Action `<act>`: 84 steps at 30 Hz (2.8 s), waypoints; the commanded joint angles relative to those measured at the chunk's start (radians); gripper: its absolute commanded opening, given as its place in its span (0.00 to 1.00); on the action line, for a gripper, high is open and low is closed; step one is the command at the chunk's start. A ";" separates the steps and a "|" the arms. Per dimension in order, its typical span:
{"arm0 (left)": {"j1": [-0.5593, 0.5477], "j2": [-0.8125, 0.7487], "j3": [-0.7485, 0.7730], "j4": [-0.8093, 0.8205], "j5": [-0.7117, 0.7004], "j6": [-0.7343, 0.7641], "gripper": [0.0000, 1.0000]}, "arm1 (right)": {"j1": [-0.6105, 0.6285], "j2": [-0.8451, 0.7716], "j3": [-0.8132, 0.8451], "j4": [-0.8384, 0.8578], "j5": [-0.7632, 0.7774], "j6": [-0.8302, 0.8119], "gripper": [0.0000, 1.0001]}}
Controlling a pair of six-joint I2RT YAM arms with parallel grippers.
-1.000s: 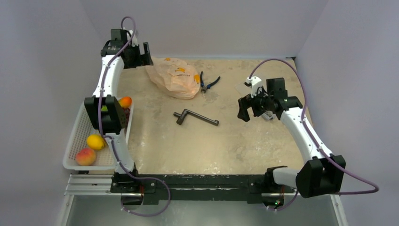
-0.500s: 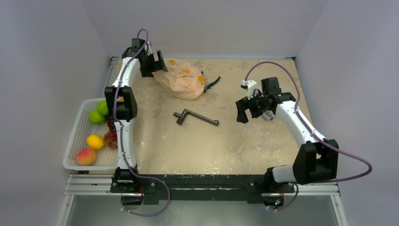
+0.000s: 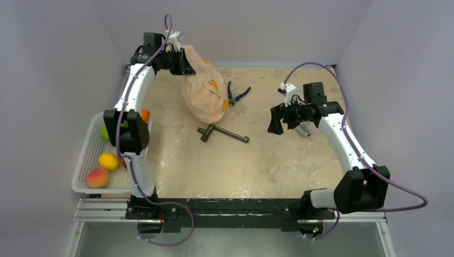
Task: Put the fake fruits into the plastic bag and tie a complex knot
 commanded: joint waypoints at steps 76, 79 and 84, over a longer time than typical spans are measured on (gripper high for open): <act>-0.670 -0.960 -0.749 0.227 -0.064 0.787 1.00 | 0.268 -0.617 -0.133 0.170 -0.146 -0.942 0.00; -0.671 -0.906 -0.736 0.198 -0.004 0.894 1.00 | 0.267 -0.638 -0.166 0.187 -0.162 -0.991 0.00; -0.742 -0.816 -0.734 0.050 0.058 1.098 0.86 | 0.267 -0.649 -0.196 0.240 -0.151 -0.951 0.00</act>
